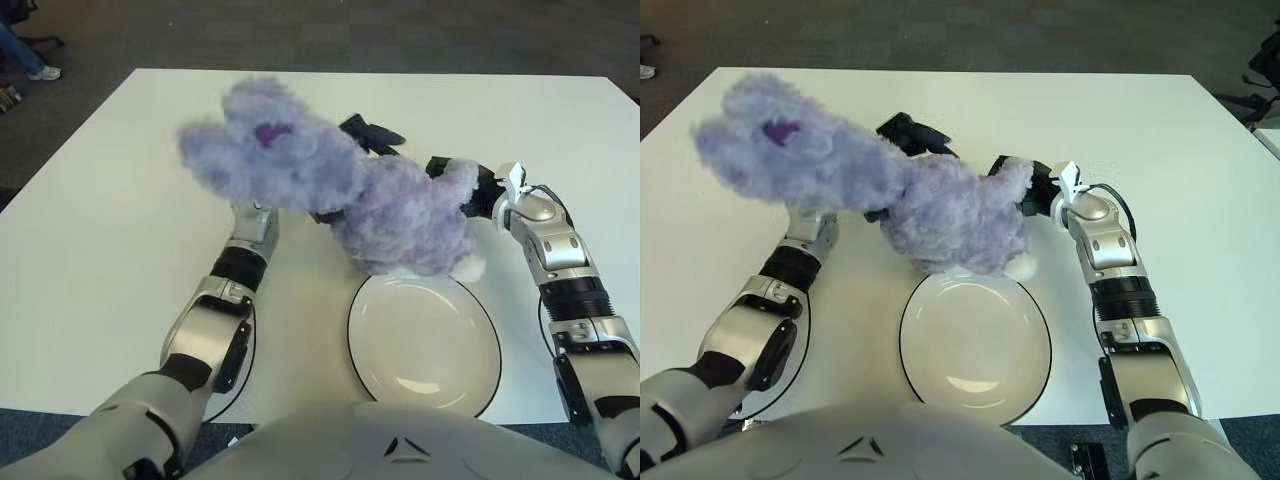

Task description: Put the doll into the plate.

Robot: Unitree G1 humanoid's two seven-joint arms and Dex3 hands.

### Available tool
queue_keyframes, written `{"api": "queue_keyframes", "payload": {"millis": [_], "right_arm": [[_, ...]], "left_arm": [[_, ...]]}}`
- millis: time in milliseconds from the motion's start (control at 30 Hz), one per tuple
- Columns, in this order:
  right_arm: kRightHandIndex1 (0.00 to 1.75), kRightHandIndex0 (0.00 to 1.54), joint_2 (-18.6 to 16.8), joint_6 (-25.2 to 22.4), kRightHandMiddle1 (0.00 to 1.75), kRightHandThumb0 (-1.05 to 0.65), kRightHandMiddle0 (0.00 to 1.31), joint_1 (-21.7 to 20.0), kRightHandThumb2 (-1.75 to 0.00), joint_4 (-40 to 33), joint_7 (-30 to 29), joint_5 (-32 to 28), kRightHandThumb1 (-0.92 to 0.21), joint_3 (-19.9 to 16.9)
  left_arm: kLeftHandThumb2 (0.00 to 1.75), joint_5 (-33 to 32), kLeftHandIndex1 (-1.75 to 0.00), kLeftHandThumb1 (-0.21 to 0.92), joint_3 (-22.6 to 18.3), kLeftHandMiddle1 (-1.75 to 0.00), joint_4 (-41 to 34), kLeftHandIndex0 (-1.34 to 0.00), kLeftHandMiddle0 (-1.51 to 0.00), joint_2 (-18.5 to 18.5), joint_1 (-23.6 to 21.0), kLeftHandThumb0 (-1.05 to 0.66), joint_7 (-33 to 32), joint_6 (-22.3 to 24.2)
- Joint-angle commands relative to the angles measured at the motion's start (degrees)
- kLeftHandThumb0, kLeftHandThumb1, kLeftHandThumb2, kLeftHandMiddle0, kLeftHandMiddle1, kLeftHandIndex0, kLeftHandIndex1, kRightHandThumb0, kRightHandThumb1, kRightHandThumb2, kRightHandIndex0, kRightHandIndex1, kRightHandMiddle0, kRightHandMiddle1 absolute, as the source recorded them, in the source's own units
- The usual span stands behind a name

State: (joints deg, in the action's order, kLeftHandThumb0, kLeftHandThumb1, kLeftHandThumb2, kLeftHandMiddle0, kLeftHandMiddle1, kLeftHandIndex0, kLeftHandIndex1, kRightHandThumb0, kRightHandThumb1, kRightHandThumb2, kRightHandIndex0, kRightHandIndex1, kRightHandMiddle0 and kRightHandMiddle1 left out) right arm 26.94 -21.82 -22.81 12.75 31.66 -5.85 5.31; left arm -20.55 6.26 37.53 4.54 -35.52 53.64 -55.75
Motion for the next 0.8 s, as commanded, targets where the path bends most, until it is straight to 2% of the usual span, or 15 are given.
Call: {"api": "queue_keyframes", "payload": {"millis": [0, 267, 433, 600, 767], "right_arm": [[1.74, 0.36, 0.32, -3.85, 1.73, -0.01, 0.35, 4.51, -1.08, 2.19, -1.14, 2.98, -0.52, 2.12], [1.75, 0.35, 0.25, -3.98, 1.73, -0.01, 0.33, 4.80, -1.06, 1.73, -1.58, 3.04, -0.53, 2.08], [1.75, 0.36, 0.37, -3.86, 1.74, -0.01, 0.34, 4.68, -1.08, 1.93, -0.98, 2.63, -0.52, 2.11], [1.75, 0.36, 0.32, -3.26, 1.74, -0.01, 0.34, 4.68, -1.09, 2.13, -0.81, 2.49, -0.52, 2.02], [1.75, 0.36, 0.12, -2.57, 1.74, -0.01, 0.33, 4.91, -1.07, 1.98, -0.91, 2.24, -0.53, 1.68]], "left_arm": [[0.42, 0.75, -1.17, 0.92, -0.92, -1.16, 2.27, 0.00, -0.23, -0.71, -0.83, -0.96, -0.47, -1.38], [0.41, 0.53, -1.12, 0.92, -2.36, -1.04, 5.51, 0.00, -0.24, -2.77, -2.18, -0.97, -0.65, -2.74], [0.38, 0.85, -1.08, 0.90, -2.52, -0.94, 6.37, 0.00, -0.23, -3.06, -2.68, -0.94, -0.55, -1.38], [0.43, 1.43, -1.05, 0.80, -2.55, -0.85, 6.90, 0.00, -0.23, -2.78, -2.94, -0.87, -0.50, -0.18], [0.54, 1.35, -1.03, 0.70, -2.13, -0.75, 6.70, 0.00, -0.19, -1.77, -3.16, -0.83, 1.04, 4.58]]}}
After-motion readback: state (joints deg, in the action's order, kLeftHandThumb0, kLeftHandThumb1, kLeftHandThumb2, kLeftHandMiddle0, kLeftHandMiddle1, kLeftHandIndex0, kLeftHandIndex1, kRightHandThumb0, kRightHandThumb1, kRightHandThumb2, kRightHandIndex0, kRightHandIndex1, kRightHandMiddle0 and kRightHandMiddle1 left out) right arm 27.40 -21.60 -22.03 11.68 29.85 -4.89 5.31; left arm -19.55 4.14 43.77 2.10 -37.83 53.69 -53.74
